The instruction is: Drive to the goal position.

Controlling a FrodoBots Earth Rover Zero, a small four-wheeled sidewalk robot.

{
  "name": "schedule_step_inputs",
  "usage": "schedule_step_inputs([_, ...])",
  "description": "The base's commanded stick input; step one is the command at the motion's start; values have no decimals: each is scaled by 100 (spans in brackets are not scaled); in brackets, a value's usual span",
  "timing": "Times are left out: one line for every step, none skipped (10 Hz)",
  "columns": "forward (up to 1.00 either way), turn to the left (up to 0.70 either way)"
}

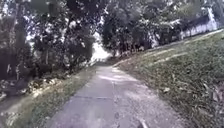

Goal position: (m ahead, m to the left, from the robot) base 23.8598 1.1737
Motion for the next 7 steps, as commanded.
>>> schedule_step_inputs([50, 0])
schedule_step_inputs([50, 0])
schedule_step_inputs([50, 0])
schedule_step_inputs([50, 0])
schedule_step_inputs([50, 0])
schedule_step_inputs([50, 0])
schedule_step_inputs([50, -38])
